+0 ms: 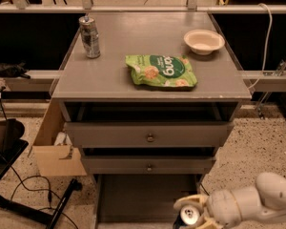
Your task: Pick pepsi can from bottom drawer and place on counter
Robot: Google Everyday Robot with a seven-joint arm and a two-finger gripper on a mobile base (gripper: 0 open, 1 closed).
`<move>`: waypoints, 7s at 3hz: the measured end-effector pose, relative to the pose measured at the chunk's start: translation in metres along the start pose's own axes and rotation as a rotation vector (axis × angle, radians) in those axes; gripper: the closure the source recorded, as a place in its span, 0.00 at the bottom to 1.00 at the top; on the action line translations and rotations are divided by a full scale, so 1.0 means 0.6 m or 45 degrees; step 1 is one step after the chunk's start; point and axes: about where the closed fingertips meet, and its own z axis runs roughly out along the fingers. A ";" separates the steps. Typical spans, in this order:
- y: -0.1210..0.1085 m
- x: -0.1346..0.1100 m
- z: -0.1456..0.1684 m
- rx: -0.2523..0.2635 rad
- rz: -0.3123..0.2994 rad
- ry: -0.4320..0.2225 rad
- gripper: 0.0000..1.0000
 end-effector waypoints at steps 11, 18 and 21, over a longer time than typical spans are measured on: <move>-0.233 -0.886 -0.218 0.883 -0.053 -0.204 1.00; -0.710 -0.837 -0.148 1.179 0.095 -0.216 1.00; -0.741 -0.826 -0.112 1.247 -0.029 -0.165 0.57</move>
Offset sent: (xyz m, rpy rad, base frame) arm 0.0224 -0.0128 0.0721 -0.0300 -0.0306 -0.0381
